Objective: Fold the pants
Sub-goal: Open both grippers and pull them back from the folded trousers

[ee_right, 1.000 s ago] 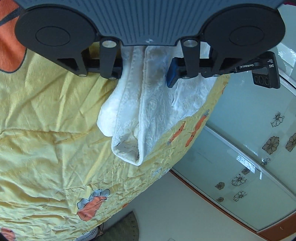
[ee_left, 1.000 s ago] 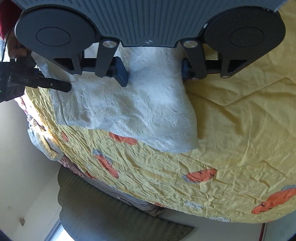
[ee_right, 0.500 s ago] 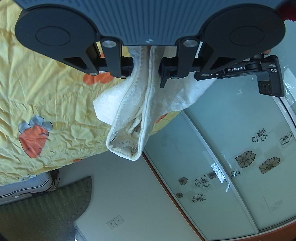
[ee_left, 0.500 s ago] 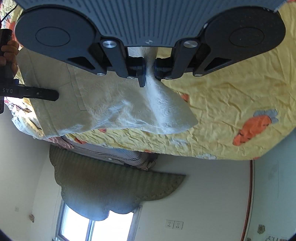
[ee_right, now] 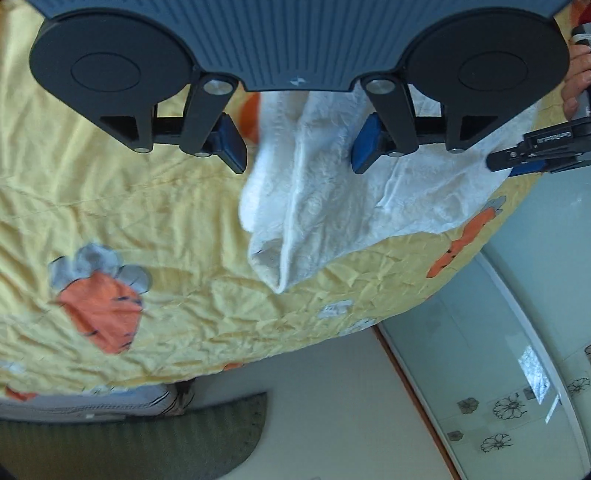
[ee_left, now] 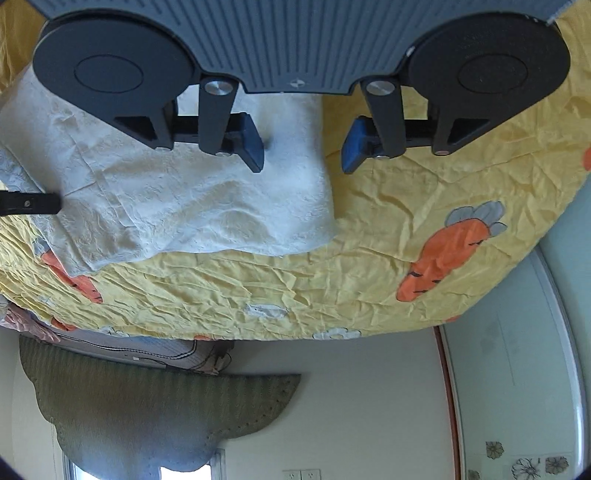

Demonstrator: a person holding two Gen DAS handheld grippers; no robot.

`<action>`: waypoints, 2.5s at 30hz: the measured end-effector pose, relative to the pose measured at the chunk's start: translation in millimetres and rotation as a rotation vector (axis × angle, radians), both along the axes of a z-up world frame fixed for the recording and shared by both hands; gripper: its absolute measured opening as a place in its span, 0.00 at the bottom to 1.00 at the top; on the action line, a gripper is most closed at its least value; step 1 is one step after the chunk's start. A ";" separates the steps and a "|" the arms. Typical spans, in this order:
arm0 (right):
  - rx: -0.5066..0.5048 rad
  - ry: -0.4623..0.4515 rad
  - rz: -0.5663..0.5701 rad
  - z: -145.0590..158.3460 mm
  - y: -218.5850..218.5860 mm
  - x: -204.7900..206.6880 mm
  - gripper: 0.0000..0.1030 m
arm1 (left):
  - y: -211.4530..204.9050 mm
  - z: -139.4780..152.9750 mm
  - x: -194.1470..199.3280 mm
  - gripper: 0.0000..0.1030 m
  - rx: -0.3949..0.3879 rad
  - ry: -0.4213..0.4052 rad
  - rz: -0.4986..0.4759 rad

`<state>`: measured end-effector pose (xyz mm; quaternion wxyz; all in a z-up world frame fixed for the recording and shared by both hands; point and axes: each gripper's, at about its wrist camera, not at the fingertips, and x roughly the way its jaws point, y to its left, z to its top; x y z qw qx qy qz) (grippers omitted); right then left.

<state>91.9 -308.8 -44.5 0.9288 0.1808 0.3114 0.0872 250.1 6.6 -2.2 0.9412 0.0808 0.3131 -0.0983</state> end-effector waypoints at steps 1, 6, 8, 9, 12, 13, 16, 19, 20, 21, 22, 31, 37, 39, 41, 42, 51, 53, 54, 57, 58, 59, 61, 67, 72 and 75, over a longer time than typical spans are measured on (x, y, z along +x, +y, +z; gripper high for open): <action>-0.064 -0.036 -0.045 7.5 -1.7 -16.4 0.61 | 3.2 2.8 -10.4 0.65 0.019 -0.018 0.015; -0.269 -0.215 0.182 44.4 37.8 -107.1 0.61 | 0.6 -0.9 -53.0 0.70 0.063 -0.049 0.011; -0.297 -0.192 0.308 41.5 57.9 -121.1 0.60 | -7.6 -14.9 -50.9 0.71 0.111 -0.030 0.012; -0.342 -0.154 0.318 35.1 67.7 -119.0 0.60 | -8.7 -20.3 -49.6 0.72 0.128 -0.031 0.024; -0.386 -0.087 0.250 18.9 71.4 -113.5 0.59 | -2.9 -13.2 -55.9 0.70 0.125 -0.035 0.065; -0.373 -0.079 0.192 21.8 69.5 -120.1 0.60 | 0.3 -7.1 -61.8 0.72 0.111 -0.048 0.069; -0.394 -0.171 0.219 33.5 88.3 -144.5 0.64 | 1.7 -2.0 -72.4 0.79 0.088 -0.077 0.079; -0.435 -0.133 0.246 19.5 104.1 -138.0 0.71 | -9.7 -17.1 -65.6 0.79 0.145 -0.030 0.091; -0.427 -0.098 0.241 12.3 103.3 -132.8 0.71 | -10.7 -18.4 -67.2 0.78 0.142 -0.025 0.102; -0.401 -0.090 0.226 10.1 100.7 -133.3 0.71 | -10.4 -16.0 -71.8 0.77 0.133 -0.032 0.104; -0.392 -0.093 0.206 13.0 100.4 -136.5 0.71 | -9.8 -12.8 -76.6 0.78 0.123 -0.039 0.097; -0.545 -0.119 0.148 33.5 136.7 -196.4 0.89 | -10.7 -3.3 -106.9 0.79 0.078 -0.017 0.085; -0.452 -0.031 0.140 41.7 148.3 -231.7 1.00 | -6.1 -4.1 -125.5 0.79 0.028 0.031 0.072; -0.374 -0.018 0.163 48.1 149.4 -242.1 1.00 | -5.5 -7.0 -131.6 0.79 0.025 0.044 0.066; -0.186 -0.010 0.166 60.0 140.9 -251.0 1.00 | -4.0 -10.9 -135.8 0.79 0.015 0.054 0.062; -0.076 -0.010 0.161 64.0 133.5 -252.3 1.00 | -2.7 -13.4 -137.2 0.80 0.005 0.060 0.062; -0.171 0.099 -0.108 21.5 112.7 -206.8 1.00 | 4.7 -34.5 -135.1 0.81 -0.033 0.119 0.094; -0.161 0.110 -0.099 9.6 111.0 -203.0 1.00 | 5.5 -36.8 -135.4 0.82 -0.027 0.115 0.096; -0.167 0.114 -0.098 5.9 111.9 -201.7 1.00 | 5.9 -37.6 -135.7 0.83 -0.026 0.113 0.096; -0.233 0.095 -0.101 -1.4 117.5 -200.7 1.00 | 6.7 -39.0 -136.2 0.84 -0.027 0.107 0.101; -0.248 0.091 -0.103 -2.5 118.7 -199.5 1.00 | 6.7 -39.5 -136.4 0.85 -0.026 0.105 0.101; -0.253 0.088 -0.103 -3.1 119.0 -198.5 1.00 | 6.5 -40.0 -137.1 0.85 -0.025 0.101 0.101; -0.254 0.081 -0.106 -5.0 118.5 -195.6 1.00 | 6.5 -41.4 -138.2 0.87 -0.021 0.093 0.101; -0.319 0.072 -0.115 -13.4 120.1 -189.8 1.00 | 9.8 -47.1 -140.2 0.97 -0.023 0.066 0.126; -0.335 0.032 -0.122 -18.7 121.7 -193.2 1.00 | 11.9 -49.1 -140.8 1.00 -0.035 0.057 0.145; -0.334 0.031 -0.122 -19.0 122.2 -193.7 1.00 | 12.5 -49.4 -141.2 1.00 -0.037 0.053 0.146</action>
